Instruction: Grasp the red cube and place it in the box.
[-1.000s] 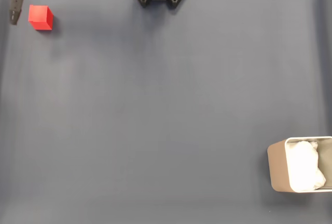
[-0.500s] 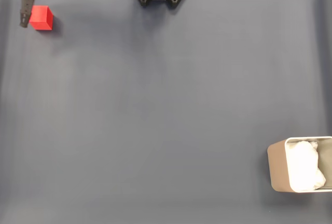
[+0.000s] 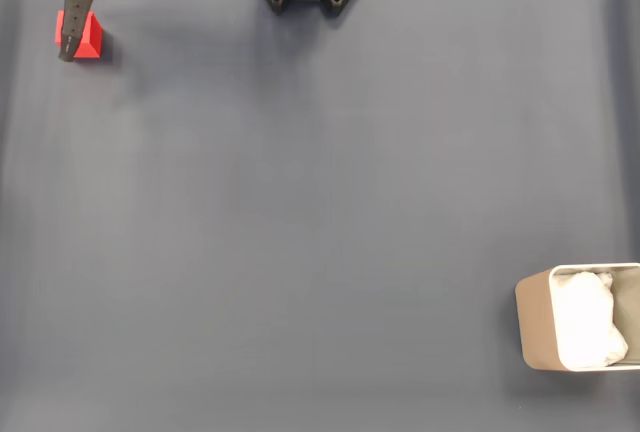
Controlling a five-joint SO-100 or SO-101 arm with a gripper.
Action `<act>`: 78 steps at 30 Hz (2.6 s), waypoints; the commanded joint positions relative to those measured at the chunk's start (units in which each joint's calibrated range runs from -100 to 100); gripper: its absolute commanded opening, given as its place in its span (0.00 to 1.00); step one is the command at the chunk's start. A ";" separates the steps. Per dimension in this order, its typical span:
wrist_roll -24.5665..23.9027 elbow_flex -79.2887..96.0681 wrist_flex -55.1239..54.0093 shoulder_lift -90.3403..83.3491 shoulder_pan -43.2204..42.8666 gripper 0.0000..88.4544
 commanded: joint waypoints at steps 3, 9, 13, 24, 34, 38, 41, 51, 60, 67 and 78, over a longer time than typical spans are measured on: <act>0.49 1.25 -2.26 -2.40 -0.81 0.50; -0.10 1.53 -2.42 -2.06 -1.88 0.50; -0.39 1.25 -2.67 -1.36 -2.45 0.50; -0.78 0.89 -4.88 2.10 -2.80 0.50; -0.63 1.53 -7.26 3.92 -2.59 0.50; -0.78 1.62 -7.34 4.36 -2.87 0.50; -0.78 1.89 -7.67 4.53 -3.09 0.50; -0.34 3.17 -9.88 5.74 -3.37 0.50; -0.34 3.63 -10.54 5.92 -3.87 0.50; -0.68 3.63 -10.54 6.18 -4.51 0.50; -0.98 3.44 -10.79 6.00 -5.08 0.50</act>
